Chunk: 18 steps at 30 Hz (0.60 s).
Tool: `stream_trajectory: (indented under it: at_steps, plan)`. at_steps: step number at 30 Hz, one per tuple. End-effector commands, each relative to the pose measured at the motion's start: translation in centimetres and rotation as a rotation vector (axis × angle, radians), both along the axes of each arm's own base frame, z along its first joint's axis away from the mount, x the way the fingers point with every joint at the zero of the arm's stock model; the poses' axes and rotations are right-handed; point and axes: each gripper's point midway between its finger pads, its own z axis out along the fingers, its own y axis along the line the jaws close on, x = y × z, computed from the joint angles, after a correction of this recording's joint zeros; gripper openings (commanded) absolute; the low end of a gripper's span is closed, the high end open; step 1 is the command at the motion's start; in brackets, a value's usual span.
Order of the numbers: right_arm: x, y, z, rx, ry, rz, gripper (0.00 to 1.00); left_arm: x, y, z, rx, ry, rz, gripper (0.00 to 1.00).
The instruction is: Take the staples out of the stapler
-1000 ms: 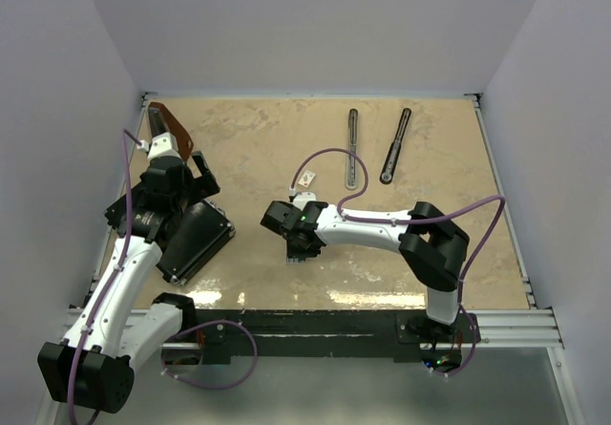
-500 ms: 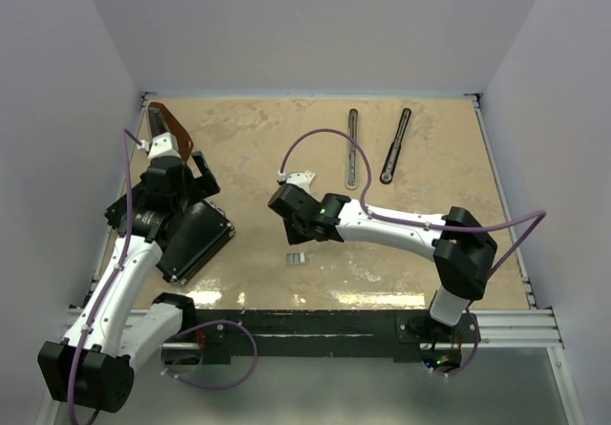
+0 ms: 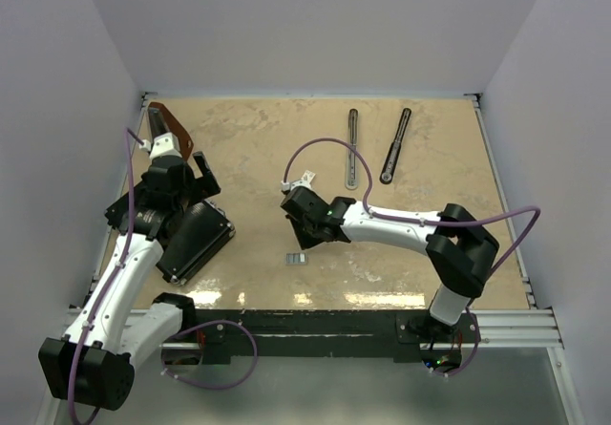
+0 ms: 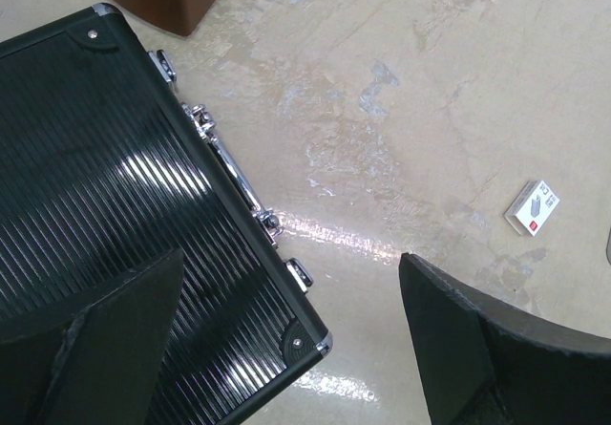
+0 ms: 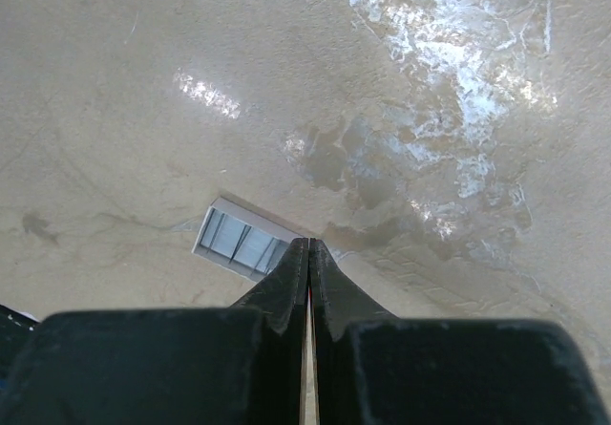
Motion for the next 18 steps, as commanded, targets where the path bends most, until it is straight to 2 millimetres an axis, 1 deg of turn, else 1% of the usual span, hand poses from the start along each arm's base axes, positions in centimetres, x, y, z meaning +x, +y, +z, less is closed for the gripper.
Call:
stream_trajectory:
  at_steps: [1, 3, 8, 18]
  plan:
    - [-0.4, 1.3, -0.7, 0.060, 0.027, 0.041, 0.00, 0.6, 0.0, 0.6, 0.007, -0.031, -0.006, 1.00]
    - [-0.6, 1.6, -0.9, 0.074, 0.033, 0.043, 0.00, 0.7, 0.1, 0.5, 0.008, -0.030, -0.005, 0.99]
    - [-0.9, 1.3, -1.9, 0.061, 0.056, 0.041, 0.00, 0.6, 0.2, 0.6, 0.011, -0.033, -0.002, 0.99]
    - [-1.1, 1.0, -2.1, 0.061, 0.060, 0.036, 0.00, 0.7, 0.2, 0.5, 0.013, -0.026, -0.001, 1.00]
